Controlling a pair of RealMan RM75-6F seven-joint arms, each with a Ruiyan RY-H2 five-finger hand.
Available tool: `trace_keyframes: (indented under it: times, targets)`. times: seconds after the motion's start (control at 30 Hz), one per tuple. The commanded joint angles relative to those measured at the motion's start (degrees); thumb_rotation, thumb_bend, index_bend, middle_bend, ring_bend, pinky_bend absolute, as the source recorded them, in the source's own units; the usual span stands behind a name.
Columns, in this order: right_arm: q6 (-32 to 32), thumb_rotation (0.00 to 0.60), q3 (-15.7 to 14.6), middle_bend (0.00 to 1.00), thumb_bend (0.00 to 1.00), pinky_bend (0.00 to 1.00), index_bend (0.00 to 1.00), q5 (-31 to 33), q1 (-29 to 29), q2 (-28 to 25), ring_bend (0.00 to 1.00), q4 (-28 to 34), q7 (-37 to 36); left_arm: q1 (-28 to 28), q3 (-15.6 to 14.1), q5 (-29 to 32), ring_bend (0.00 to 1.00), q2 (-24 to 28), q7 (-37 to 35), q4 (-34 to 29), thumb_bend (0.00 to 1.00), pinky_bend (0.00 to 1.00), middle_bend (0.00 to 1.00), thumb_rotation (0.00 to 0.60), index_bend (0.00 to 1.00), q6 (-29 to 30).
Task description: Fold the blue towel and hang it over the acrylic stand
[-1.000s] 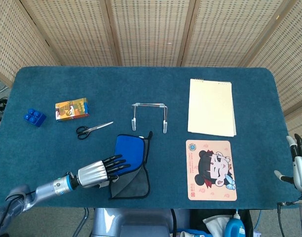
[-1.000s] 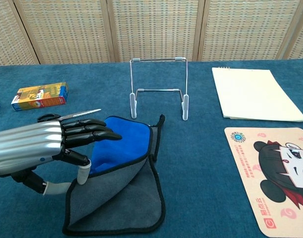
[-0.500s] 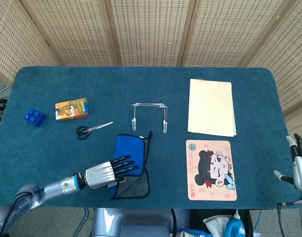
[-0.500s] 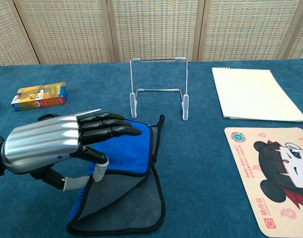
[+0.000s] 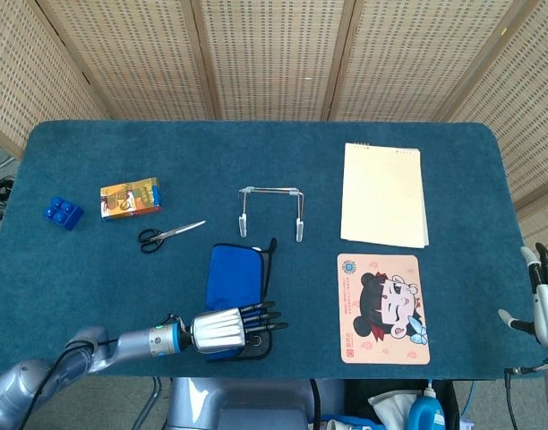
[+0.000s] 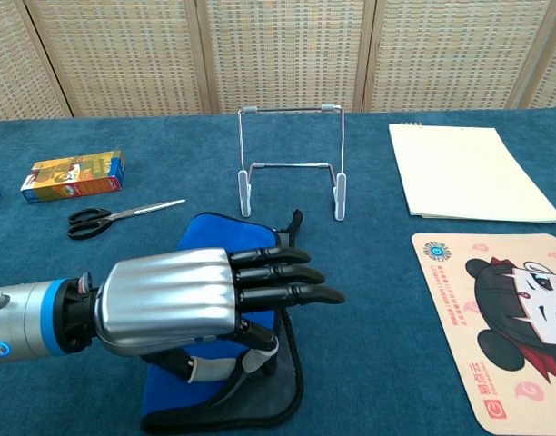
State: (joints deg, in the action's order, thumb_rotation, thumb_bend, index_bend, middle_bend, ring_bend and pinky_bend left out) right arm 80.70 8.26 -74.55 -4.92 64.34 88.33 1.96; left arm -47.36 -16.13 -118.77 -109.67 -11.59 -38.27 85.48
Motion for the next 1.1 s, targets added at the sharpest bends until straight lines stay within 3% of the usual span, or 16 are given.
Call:
trace_keyframes:
  times: [0.03,0.2,0.43,0.57,0.93,1.1]
  targets:
    - [-0.06,0.600,0.02,0.00,0.00,0.00,0.00,0.08,0.00,0.01,0.00,-0.10,-0.04,-0.39,0.19,0.05,0.00,-0.70,0.24,-0.03,0.51,0.00,0.00,0.600,0.64,-0.31]
    - [-0.20,0.600,0.06,0.00,0.00,0.00,0.00,0.24,-0.03,0.01,0.00,-0.19,-0.04,-0.67,0.48,0.40,0.00,-1.58,-0.45,-0.39,0.50,0.00,0.00,0.600,0.59,-0.28]
    - [-0.28,0.600,0.02,0.00,0.00,0.00,0.00,0.25,-0.08,0.12,0.00,-0.22,0.15,-0.37,0.30,0.84,0.00,-2.29,-0.33,-0.34,0.40,0.00,0.00,0.600,0.27,-0.74]
    - [-0.19,0.600,0.00,0.00,0.00,0.00,0.00,0.21,-0.07,0.15,0.00,-0.13,0.30,0.90,2.03,3.75,0.00,-2.75,1.85,-1.14,0.30,0.00,0.00,0.600,0.01,-2.97]
    - [-0.32,0.600,-0.12,0.00,0.00,0.00,0.00,0.17,-0.15,0.33,0.00,-0.17,0.77,1.80,11.13,14.01,0.00,-1.33,0.87,-9.38,0.14,0.00,0.00,0.600,0.00,-6.29]
    - [-0.31,0.600,-0.16,0.00,0.00,0.00,0.00,0.08,-0.20,0.41,0.00,-0.09,1.03,1.43,11.92,15.19,0.00,0.61,-0.05,-12.75,0.05,0.00,0.00,0.600,0.00,-7.62]
